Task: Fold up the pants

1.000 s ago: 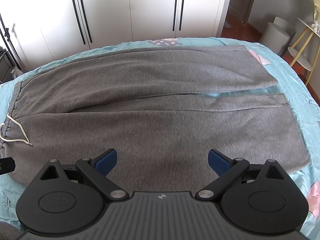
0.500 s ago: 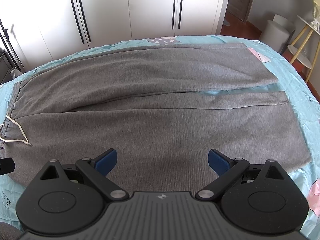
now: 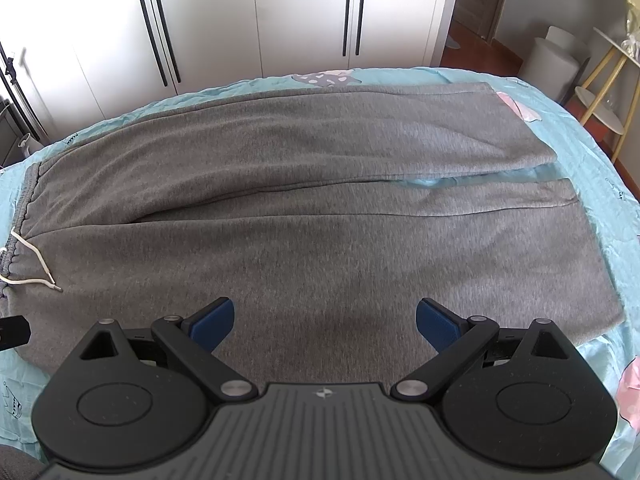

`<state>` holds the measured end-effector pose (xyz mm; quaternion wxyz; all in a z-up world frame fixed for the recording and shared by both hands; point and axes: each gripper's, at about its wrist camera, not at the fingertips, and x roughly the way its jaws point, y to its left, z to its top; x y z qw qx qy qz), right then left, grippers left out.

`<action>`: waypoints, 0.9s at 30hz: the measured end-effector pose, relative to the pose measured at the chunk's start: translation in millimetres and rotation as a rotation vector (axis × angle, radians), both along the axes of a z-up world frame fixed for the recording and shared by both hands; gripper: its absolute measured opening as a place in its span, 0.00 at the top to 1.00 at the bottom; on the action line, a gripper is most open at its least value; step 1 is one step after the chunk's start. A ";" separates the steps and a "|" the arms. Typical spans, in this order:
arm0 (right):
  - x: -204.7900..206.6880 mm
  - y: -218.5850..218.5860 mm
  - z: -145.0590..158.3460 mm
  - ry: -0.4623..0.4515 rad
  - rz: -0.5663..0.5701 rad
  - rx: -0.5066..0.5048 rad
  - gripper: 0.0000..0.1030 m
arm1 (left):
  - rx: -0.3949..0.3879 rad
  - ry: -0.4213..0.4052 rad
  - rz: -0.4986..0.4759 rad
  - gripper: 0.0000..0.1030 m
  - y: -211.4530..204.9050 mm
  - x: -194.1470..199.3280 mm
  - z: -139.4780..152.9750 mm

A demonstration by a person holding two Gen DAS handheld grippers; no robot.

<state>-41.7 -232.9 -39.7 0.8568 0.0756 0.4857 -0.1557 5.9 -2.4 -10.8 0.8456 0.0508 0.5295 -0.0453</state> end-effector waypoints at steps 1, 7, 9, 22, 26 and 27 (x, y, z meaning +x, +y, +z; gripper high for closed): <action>-0.1 0.1 0.0 -0.001 0.000 0.000 0.05 | 0.001 0.002 0.000 0.00 -1.2 0.4 -0.1; 0.0 0.2 -1.7 0.003 0.000 0.001 0.05 | -0.001 0.010 -0.004 0.00 -3.4 1.3 -1.2; 0.0 -0.1 -2.4 0.005 -0.001 0.002 0.05 | -0.001 0.010 -0.007 0.00 -3.9 1.3 -1.2; 2.0 -1.4 -5.5 0.010 -0.006 0.005 0.05 | -0.001 0.019 -0.010 0.00 -5.1 3.0 -4.3; 2.9 -3.2 -7.7 0.008 -0.006 0.016 0.05 | -0.002 0.024 -0.012 0.00 -5.8 6.1 -9.4; 3.2 -4.4 -8.9 0.009 -0.008 0.018 0.05 | -0.001 0.027 -0.010 0.00 -5.8 7.6 -11.6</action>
